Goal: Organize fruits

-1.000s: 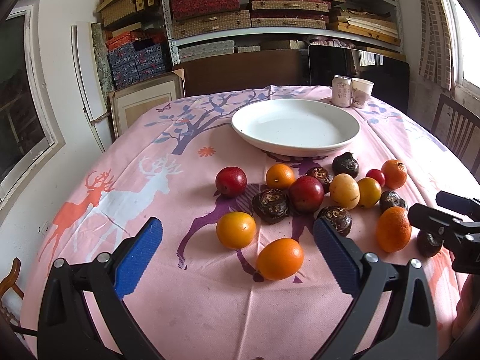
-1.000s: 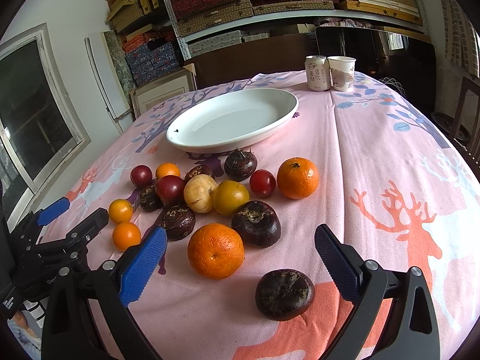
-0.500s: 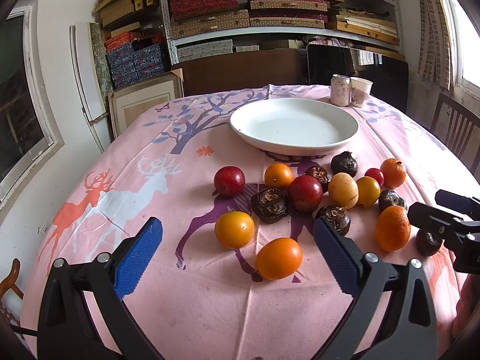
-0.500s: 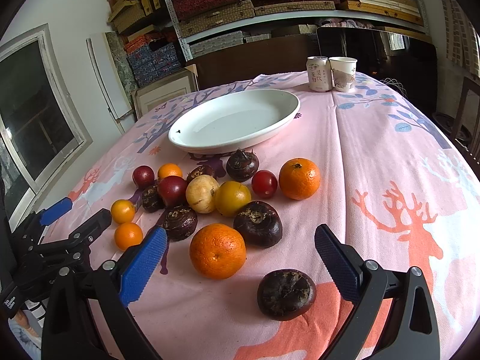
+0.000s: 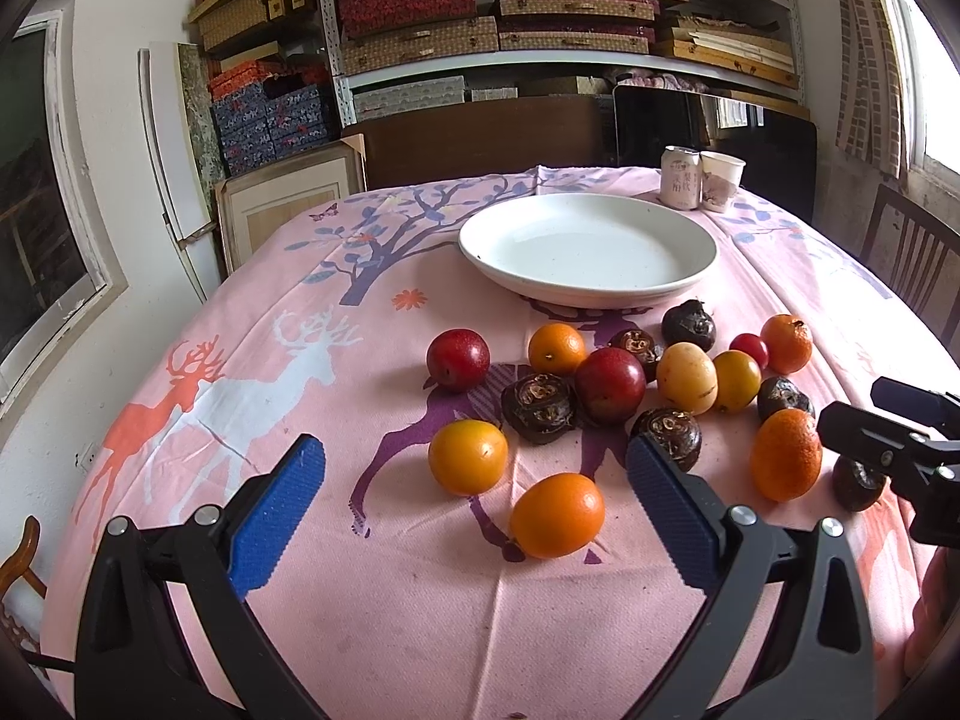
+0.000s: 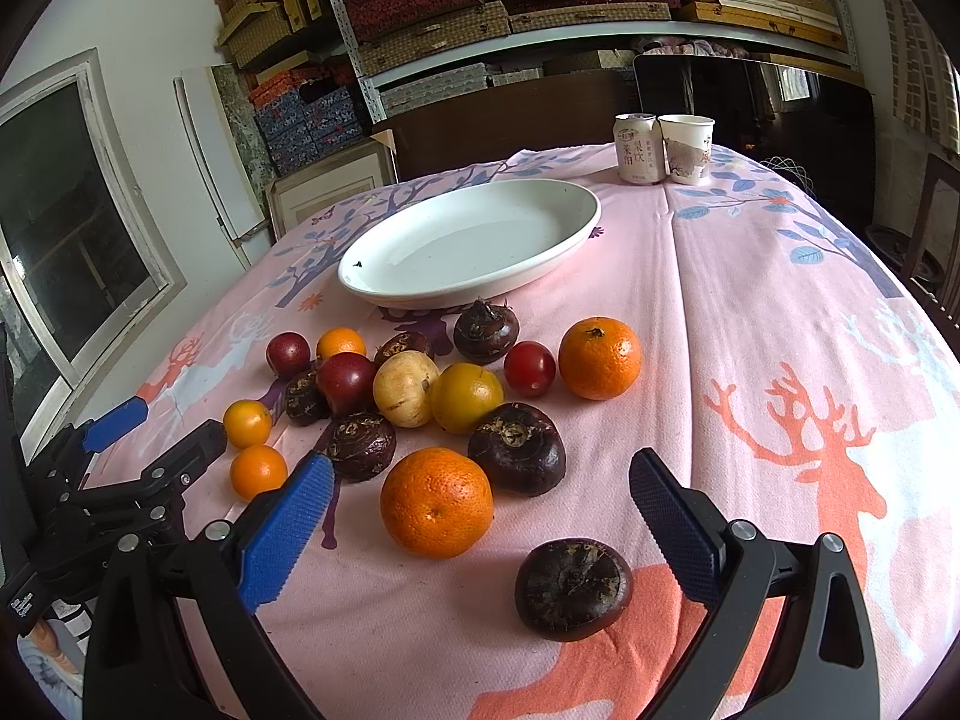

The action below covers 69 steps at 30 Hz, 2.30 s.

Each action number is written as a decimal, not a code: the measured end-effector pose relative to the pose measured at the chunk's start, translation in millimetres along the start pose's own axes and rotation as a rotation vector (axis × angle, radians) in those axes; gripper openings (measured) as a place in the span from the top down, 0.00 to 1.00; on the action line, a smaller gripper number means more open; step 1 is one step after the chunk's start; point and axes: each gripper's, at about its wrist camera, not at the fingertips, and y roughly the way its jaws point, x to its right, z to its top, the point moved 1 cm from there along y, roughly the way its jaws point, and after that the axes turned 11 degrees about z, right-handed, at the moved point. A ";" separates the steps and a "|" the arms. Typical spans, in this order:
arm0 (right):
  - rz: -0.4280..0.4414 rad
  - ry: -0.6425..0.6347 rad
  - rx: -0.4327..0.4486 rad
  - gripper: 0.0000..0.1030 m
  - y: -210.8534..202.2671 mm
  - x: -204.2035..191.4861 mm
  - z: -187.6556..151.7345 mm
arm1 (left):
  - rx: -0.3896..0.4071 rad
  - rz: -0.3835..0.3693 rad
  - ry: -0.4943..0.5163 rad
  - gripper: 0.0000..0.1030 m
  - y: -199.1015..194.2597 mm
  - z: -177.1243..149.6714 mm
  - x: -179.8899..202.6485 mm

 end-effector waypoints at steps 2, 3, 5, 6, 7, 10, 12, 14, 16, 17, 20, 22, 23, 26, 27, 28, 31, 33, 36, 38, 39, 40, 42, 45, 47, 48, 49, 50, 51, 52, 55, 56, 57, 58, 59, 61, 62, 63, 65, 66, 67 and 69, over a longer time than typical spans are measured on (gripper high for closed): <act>0.000 0.000 -0.001 0.03 0.4 -0.9 0.2 | -0.005 -0.003 0.002 0.04 1.0 -0.8 0.8; 0.001 0.001 -0.001 0.03 0.4 -0.7 0.2 | -0.008 -0.006 0.002 0.04 2.1 -1.3 1.2; 0.001 0.001 0.000 0.03 0.6 -1.3 0.3 | -0.014 -0.009 0.002 0.04 3.6 -2.1 1.4; 0.001 0.001 -0.001 0.03 0.6 -1.0 0.3 | -0.016 -0.010 0.002 0.04 4.5 -2.3 1.7; 0.002 0.002 -0.001 0.03 0.6 -0.8 0.3 | -0.018 -0.011 0.002 0.04 5.0 -2.1 2.1; 0.004 0.001 0.001 0.03 0.3 -1.4 0.2 | -0.019 -0.012 0.003 0.04 5.4 -2.3 2.3; 0.007 0.001 0.003 0.03 0.7 -2.5 0.3 | -0.020 -0.012 0.005 0.04 5.6 -2.4 3.0; 0.008 0.002 0.004 0.03 0.3 -1.9 0.2 | -0.020 -0.013 0.005 0.04 5.6 -2.3 3.1; 0.009 0.002 0.004 0.03 0.3 -1.8 0.2 | -0.022 -0.014 0.005 0.04 5.7 -2.5 3.4; 0.010 0.001 0.003 0.03 0.5 -2.2 0.2 | -0.023 -0.015 0.006 0.04 5.9 -2.8 3.7; 0.016 0.004 0.002 0.03 1.9 -4.1 0.2 | -0.026 -0.020 0.009 0.04 6.9 -3.2 4.5; 0.033 0.010 -0.001 0.03 2.0 -2.9 0.7 | -0.030 -0.035 0.012 0.04 7.3 -3.5 5.0; 0.047 0.013 -0.007 0.03 3.5 -3.6 1.0 | -0.037 -0.057 0.014 0.04 8.5 -3.7 5.2; 0.087 0.041 -0.030 0.03 3.8 5.2 1.7 | -0.078 -0.205 -0.006 0.04 15.8 -5.7 2.2; 0.101 0.050 -0.045 0.03 3.0 9.3 1.7 | -0.102 -0.256 -0.023 0.04 20.3 -6.7 -0.3; 0.109 0.053 -0.062 0.03 2.3 11.6 1.5 | -0.127 -0.293 -0.042 0.04 25.5 -7.7 -3.4; 0.070 0.005 -0.125 0.03 -2.4 15.9 -3.0 | -0.218 -0.334 -0.050 0.04 43.5 -12.0 -6.6; 0.011 -0.048 -0.166 0.03 -5.4 18.5 -9.5 | -0.270 -0.319 0.015 0.04 55.0 -14.8 -2.6; -0.013 -0.091 -0.224 0.03 -6.5 24.4 -19.3 | -0.303 -0.325 0.066 0.04 65.0 -18.1 -1.2; -0.019 -0.098 -0.227 0.03 -8.2 29.0 -21.3 | -0.319 -0.314 0.089 0.04 69.8 -19.5 -0.5; -0.017 -0.096 -0.222 0.03 -8.5 31.7 -20.8 | -0.327 -0.303 0.096 0.04 73.4 -19.6 -1.4; -0.019 -0.088 -0.220 0.03 -7.6 34.2 -19.5 | -0.332 -0.303 0.098 0.04 75.6 -18.8 -1.4; 0.001 -0.071 -0.232 0.04 -3.1 38.9 -17.2 | -0.327 -0.306 0.100 0.04 75.5 -15.7 -2.7; 0.000 -0.075 -0.271 0.15 5.7 37.9 -18.2 | -0.325 -0.313 0.110 0.04 79.7 -12.2 -1.2; -0.017 -0.110 -0.283 0.20 7.9 31.9 -19.2 | -0.320 -0.305 0.126 0.04 83.5 -9.4 0.7; -0.031 -0.130 -0.292 0.21 9.3 29.2 -20.4 | -0.316 -0.302 0.128 0.04 85.0 -7.7 1.8; -0.045 -0.148 -0.298 0.22 10.6 26.9 -20.7 | -0.314 -0.300 0.128 0.04 86.3 -6.1 2.3; -0.050 -0.163 -0.304 0.23 11.3 24.6 -21.4 | -0.308 -0.301 0.130 0.05 86.7 -4.4 3.2; -0.056 -0.176 -0.305 0.25 11.5 22.5 -22.6 | -0.300 -0.314 0.132 0.13 86.1 -3.4 3.9; -0.062 -0.187 -0.302 0.31 10.9 20.9 -23.1 | -0.297 -0.342 0.131 0.22 83.9 -3.6 4.8; -0.068 -0.210 -0.289 0.52 7.6 19.3 -24.9 | -0.270 -0.321 0.206 0.34 68.0 -10.9 15.6; -0.060 -0.211 -0.288 0.54 6.7 20.1 -25.0 | -0.262 -0.321 0.228 0.38 61.2 -13.8 19.0; -0.055 -0.210 -0.286 0.54 6.2 20.5 -25.0 | -0.252 -0.329 0.242 0.46 55.9 -15.4 21.2; -0.050 -0.208 -0.284 0.56 5.7 21.3 -24.7 | -0.250 -0.344 0.250 0.54 52.3 -17.0 23.4; -0.050 -0.209 -0.283 0.58 6.2 20.8 -24.3 | -0.246 -0.350 0.255 0.57 49.9 -17.7 25.3; -0.051 -0.208 -0.277 0.58 5.4 20.6 -24.7 | -0.241 -0.353 0.260 0.61 47.8 -18.3 28.1; -0.047 -0.203 -0.275 0.58 5.0 20.7 -24.8 | -0.240 -0.351 0.256 0.61 47.3 -18.6 28.3; -0.044 -0.196 -0.271 0.58 4.3 21.9 -24.2 | -0.241 -0.354 0.251 0.62 46.4 -19.2 27.3; -0.037 -0.174 -0.254 0.58 0.0 25.0 -22.2 | -0.251 -0.377 0.218 0.62 45.1 -18.6 23.1; -0.026 -0.162 -0.240 0.58 -3.7 26.2 -19.0 | -0.253 -0.387 0.202 0.62 43.5 -16.5 20.5; -0.017 -0.154 -0.222 0.58 -7.9 26.9 -13.0 | -0.247 -0.395 0.196 0.62 41.1 -11.6 18.7; -0.020 -0.149 -0.168 0.58 -14.3 25.7 11.2 | -0.219 -0.401 0.174 0.62 38.2 9.5 15.9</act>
